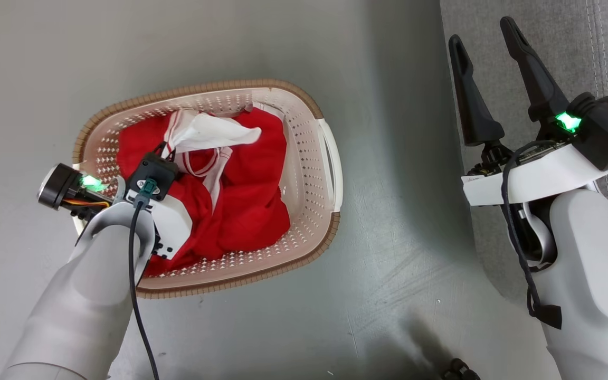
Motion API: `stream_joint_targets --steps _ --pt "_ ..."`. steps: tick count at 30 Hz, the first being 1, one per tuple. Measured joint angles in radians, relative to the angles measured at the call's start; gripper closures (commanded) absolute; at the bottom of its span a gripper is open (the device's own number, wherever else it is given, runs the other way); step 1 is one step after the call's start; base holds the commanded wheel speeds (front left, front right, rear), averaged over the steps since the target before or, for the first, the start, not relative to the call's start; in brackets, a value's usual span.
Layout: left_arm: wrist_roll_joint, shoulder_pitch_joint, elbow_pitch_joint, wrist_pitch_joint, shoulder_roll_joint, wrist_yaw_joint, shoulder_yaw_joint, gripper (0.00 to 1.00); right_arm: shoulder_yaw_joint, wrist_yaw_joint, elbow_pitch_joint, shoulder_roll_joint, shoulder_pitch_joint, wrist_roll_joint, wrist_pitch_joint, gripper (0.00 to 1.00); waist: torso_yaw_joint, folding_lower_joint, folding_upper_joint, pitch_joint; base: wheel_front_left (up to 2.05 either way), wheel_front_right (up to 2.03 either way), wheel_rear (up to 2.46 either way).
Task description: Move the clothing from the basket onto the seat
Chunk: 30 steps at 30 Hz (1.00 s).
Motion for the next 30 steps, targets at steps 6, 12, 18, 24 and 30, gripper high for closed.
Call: stream_joint_targets --steps 6,12,18,24,30 --pt "0.000 0.000 -0.043 -0.011 -0.006 -0.014 -0.015 1.00 -0.001 0.000 0.019 -0.001 -0.001 0.000 0.000 0.00 0.017 0.0000 0.0000 -0.034 0.00 0.00 0.00" --pt "0.000 -0.008 -0.104 -0.015 -0.022 -0.032 -0.025 1.00 -0.003 0.000 0.042 -0.001 -0.001 -0.007 0.000 0.00 0.034 0.0000 0.0000 -0.077 0.00 0.00 0.00" --pt "-0.026 -0.033 -0.164 -0.016 -0.026 -0.064 -0.028 1.00 0.000 0.000 0.069 -0.003 0.000 -0.022 0.000 0.00 0.052 0.0000 0.0000 -0.129 0.00 0.00 0.00" --pt "-0.050 -0.033 -0.226 -0.016 -0.032 -0.101 -0.031 1.00 0.006 0.000 0.100 -0.004 0.003 -0.034 0.000 0.00 0.067 0.0000 0.0000 -0.184 0.00 0.00 0.00" --pt "-0.072 -0.033 -0.271 -0.016 -0.046 -0.120 -0.048 1.00 0.029 0.000 0.128 -0.020 0.009 -0.035 0.000 0.00 0.079 0.0000 0.0000 -0.241 0.00 0.00 0.00"
